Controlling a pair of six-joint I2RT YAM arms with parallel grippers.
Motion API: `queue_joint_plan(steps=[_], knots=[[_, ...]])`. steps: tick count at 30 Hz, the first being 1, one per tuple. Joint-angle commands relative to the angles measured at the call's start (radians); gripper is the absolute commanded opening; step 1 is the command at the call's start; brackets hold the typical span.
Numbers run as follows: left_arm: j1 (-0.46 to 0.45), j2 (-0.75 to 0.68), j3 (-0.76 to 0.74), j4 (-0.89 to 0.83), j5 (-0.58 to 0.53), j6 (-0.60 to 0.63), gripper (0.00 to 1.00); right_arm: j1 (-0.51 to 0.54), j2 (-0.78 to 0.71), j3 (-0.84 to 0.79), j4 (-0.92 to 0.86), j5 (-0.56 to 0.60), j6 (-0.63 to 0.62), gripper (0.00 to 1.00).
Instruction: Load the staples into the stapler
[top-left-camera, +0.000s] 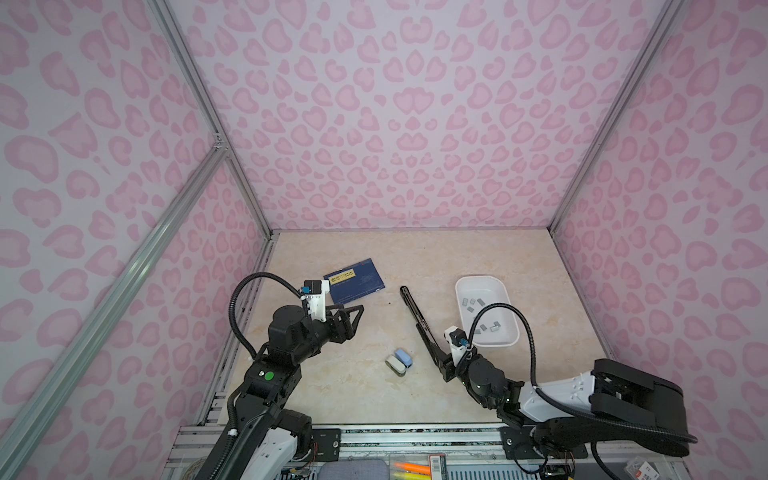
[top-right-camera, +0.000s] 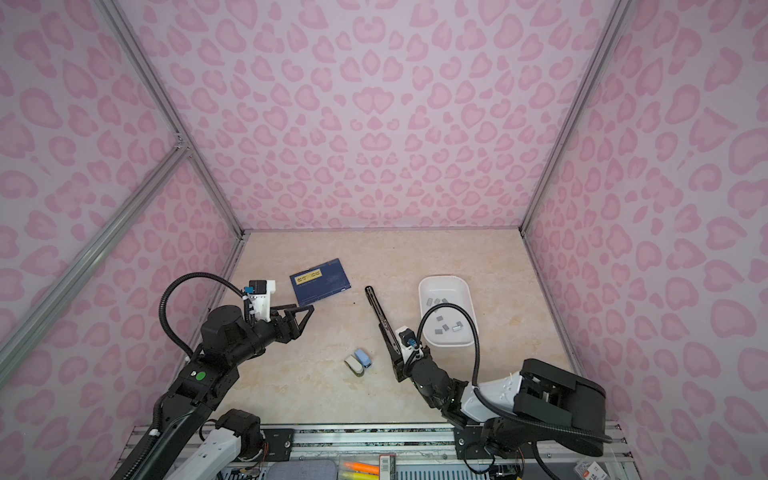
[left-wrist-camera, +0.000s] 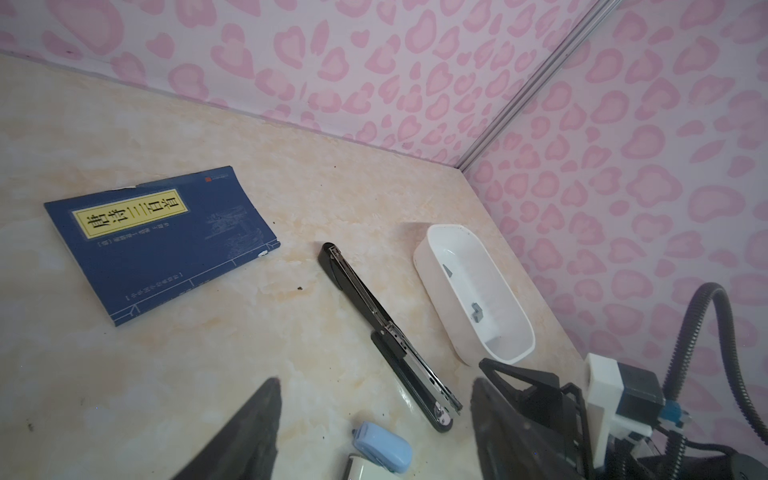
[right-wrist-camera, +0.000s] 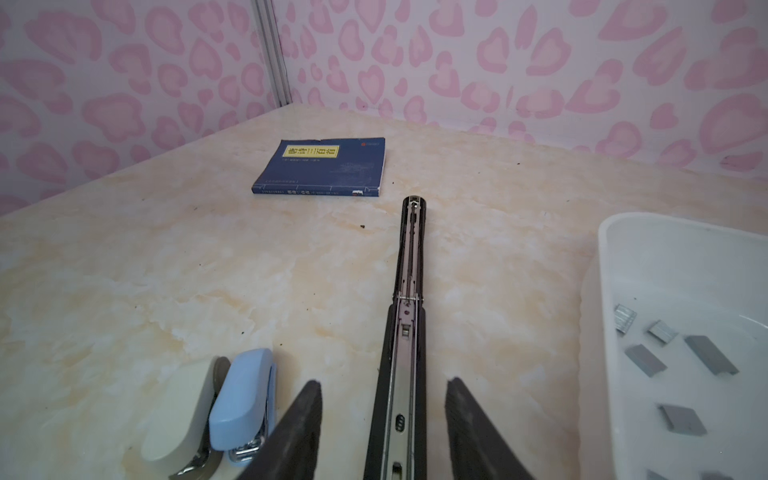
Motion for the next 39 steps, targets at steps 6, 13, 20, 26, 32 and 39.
queue_joint_plan(steps=[6,13,20,26,32,39], knots=[[-0.313,0.075,0.044,-0.041,-0.265,0.060,0.72,0.002,-0.350,0.001,-0.385,-0.084,0.052,0.61],[-0.362,0.122,-0.058,0.109,-0.326,0.106,0.73,0.030,-0.282,0.055,-0.435,-0.256,0.031,0.57],[-0.362,0.204,-0.062,0.151,-0.379,0.166,0.70,0.111,-0.042,0.167,-0.450,-0.277,-0.010,0.56],[-0.361,0.194,-0.088,0.169,-0.402,0.174,0.72,0.105,0.147,0.218,-0.411,-0.220,0.017,0.55],[-0.361,0.209,-0.096,0.162,-0.406,0.177,0.72,0.076,0.255,0.274,-0.419,-0.220,0.011,0.54],[-0.360,0.184,-0.096,0.151,-0.399,0.189,0.73,-0.005,0.348,0.304,-0.367,-0.305,0.021,0.51]])
